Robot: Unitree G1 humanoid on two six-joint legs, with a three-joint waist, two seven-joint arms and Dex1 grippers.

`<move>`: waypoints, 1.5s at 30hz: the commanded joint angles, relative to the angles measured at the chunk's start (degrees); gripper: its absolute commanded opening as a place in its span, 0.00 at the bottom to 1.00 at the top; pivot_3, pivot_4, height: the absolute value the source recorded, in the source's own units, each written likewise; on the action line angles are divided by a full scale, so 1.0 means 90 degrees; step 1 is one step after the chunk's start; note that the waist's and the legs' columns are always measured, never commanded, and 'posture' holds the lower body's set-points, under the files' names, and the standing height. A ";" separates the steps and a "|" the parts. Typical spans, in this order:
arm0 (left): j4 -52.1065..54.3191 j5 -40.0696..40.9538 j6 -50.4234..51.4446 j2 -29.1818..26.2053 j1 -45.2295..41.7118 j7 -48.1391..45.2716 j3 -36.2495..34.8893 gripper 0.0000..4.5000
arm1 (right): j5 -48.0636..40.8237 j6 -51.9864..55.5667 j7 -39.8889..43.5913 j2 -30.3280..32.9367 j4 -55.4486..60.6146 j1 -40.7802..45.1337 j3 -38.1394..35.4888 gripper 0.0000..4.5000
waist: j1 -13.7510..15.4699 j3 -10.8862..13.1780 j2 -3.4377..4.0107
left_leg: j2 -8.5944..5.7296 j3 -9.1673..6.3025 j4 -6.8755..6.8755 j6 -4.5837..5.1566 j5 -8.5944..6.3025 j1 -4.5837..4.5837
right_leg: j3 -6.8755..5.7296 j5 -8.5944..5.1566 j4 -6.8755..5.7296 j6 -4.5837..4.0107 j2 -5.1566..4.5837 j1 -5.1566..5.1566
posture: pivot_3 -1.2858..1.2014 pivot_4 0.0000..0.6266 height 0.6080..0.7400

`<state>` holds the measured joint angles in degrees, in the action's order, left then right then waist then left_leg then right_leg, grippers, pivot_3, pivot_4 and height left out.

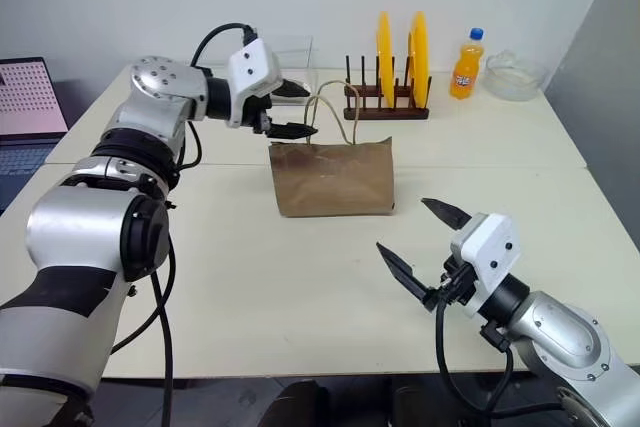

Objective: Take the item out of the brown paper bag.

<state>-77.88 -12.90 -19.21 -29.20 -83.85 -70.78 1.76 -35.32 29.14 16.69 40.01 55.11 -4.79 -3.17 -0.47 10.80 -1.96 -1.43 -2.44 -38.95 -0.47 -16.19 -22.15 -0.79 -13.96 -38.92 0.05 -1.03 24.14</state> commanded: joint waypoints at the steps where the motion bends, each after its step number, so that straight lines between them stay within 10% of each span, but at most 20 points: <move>1: 0.0411 0.0480 -0.0019 -0.0293 0.0083 -0.0338 -0.0324 0.80 | 0.0048 -0.0014 0.0197 -0.0025 0.0063 0.0249 0.0024 1.00 | 0.0000 0.0000 0.0000 | 0.0000 -0.0001 0.0000 0.0000 0.0000 0.0000 | 0.0000 0.0000 0.0000 0.0000 0.0000 0.0000 | 0.52 0.24 1.00; 7: 0.1733 0.1531 0.0869 -0.0978 0.1068 -0.1239 -0.0907 0.80 | -0.0013 0.0228 0.0411 0.0013 -0.0461 0.0983 -0.0056 1.00 | -0.0053 -0.0001 0.0001 | 0.0004 0.0006 0.0000 0.0000 0.0000 0.0009 | 0.0006 0.0001 -0.0005 -0.0002 0.0000 0.0000 | 0.52 0.24 1.00; 15: 1.0618 0.3915 0.5515 -0.1183 0.6996 0.0642 -0.2651 0.80 | -0.0105 0.0437 0.1224 -0.0043 -0.2060 0.2663 0.0138 1.00 | -0.0188 -0.0009 0.0012 | 0.0018 -0.0006 0.0012 -0.0005 0.0000 0.0022 | 0.0023 0.0016 -0.0003 -0.0043 -0.0002 0.0002 | 0.52 0.24 1.00; 21: 1.3652 0.4707 0.6708 -0.0161 0.9186 0.2681 -0.3286 0.80 | 0.0282 -0.0025 0.2060 -0.0210 -0.3162 0.3468 0.0482 1.00 | 0.0083 -0.0023 0.0029 | 0.0001 -0.0027 0.0002 -0.0001 -0.0001 0.0047 | 0.0008 0.0012 0.0025 -0.0034 -0.0007 -0.0052 | 0.52 0.24 1.00; 26: 1.4659 0.4652 0.6611 0.0477 1.0264 0.3763 -0.3194 0.80 | 0.0945 -0.0651 0.2624 -0.0438 -0.4408 0.4315 0.0814 0.80 | 0.0045 -0.0023 0.0029 | 0.0002 -0.0024 0.0009 -0.0001 -0.0001 0.0083 | 0.0009 -0.0004 0.0036 -0.0010 -0.0004 -0.0085 | 0.52 0.24 1.00; 36: 1.4819 0.4478 0.6208 0.0426 1.0454 0.4515 -0.2183 0.80 | 0.3400 -0.2761 0.3081 -0.1101 -0.9057 0.7297 0.1922 0.01 | 0.0005 -0.0024 0.0040 | 0.0005 0.0001 0.0023 -0.0001 -0.0001 0.0111 | 0.0021 0.0007 0.0021 -0.0056 0.0001 -0.0090 | 0.52 0.24 1.00; 45: 1.4076 0.4565 0.5743 0.0028 1.0158 0.4225 -0.1971 0.80 | 0.5617 -0.4691 0.2431 -0.2103 -1.3671 0.9479 0.3045 0.01 | -0.0050 -0.0024 0.0040 | 0.0006 0.0009 0.0059 -0.0004 0.0000 0.0119 | 0.0023 -0.0003 0.0020 -0.0079 -0.0004 -0.0086 | 0.52 0.24 1.00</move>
<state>48.75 27.82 34.69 -28.16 7.45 -31.64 -15.94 12.40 -10.41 39.15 21.35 -64.68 77.59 23.48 -0.93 10.58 -1.60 -1.38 -2.35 -38.35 -0.51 -16.19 -21.08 -0.58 -13.98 -38.71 -0.67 -1.07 23.39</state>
